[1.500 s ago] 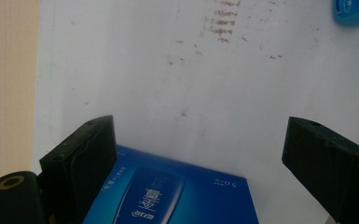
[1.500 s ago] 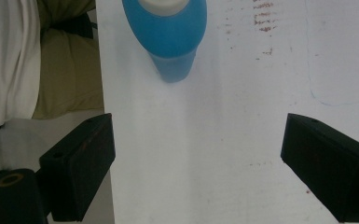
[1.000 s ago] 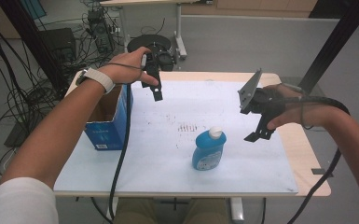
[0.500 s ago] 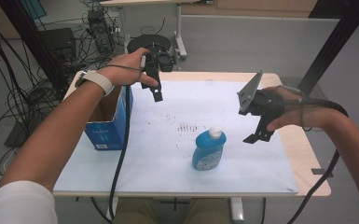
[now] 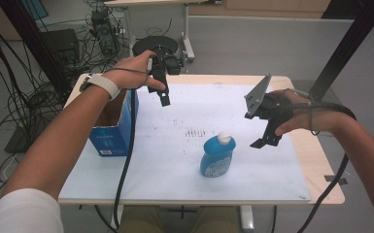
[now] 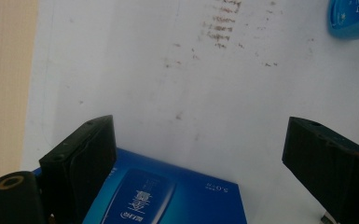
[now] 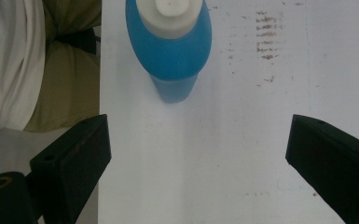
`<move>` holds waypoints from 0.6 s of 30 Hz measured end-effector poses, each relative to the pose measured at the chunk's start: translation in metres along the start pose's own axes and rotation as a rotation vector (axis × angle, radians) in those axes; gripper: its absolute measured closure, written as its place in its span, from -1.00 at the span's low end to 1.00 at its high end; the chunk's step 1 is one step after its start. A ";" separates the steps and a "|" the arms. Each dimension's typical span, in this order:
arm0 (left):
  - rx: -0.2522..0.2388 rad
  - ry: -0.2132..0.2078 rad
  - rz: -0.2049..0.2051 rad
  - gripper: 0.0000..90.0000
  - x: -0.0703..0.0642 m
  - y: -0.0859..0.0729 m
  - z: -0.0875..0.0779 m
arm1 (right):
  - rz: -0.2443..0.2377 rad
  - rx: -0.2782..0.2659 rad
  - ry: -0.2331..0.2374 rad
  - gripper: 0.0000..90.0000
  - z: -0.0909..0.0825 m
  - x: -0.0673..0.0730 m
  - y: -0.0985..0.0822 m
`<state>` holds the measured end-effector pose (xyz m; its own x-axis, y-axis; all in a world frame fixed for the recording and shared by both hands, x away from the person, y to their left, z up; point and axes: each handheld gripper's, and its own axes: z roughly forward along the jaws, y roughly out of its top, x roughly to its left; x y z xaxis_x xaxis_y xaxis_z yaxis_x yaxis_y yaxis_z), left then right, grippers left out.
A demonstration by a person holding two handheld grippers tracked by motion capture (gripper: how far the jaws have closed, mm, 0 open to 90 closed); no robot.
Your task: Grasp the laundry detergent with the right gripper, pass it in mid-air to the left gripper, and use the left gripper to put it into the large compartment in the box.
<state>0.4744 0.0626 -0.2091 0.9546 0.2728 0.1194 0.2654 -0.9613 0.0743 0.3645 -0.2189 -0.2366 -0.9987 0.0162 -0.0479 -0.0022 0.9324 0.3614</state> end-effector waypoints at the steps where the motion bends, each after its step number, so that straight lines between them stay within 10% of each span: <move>1: 0.006 0.001 0.004 -0.77 0.001 0.000 0.000 | 0.001 0.001 0.004 -0.84 0.001 0.000 0.000; 18: 0.011 0.003 -0.001 -0.77 0.002 -0.001 0.001 | -0.014 -0.009 0.015 -0.85 0.005 -0.004 0.000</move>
<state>0.4759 0.0641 -0.2102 0.9539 0.2738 0.1227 0.2679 -0.9614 0.0632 0.3687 -0.2171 -0.2416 -0.9993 -0.0020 -0.0387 -0.0161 0.9291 0.3694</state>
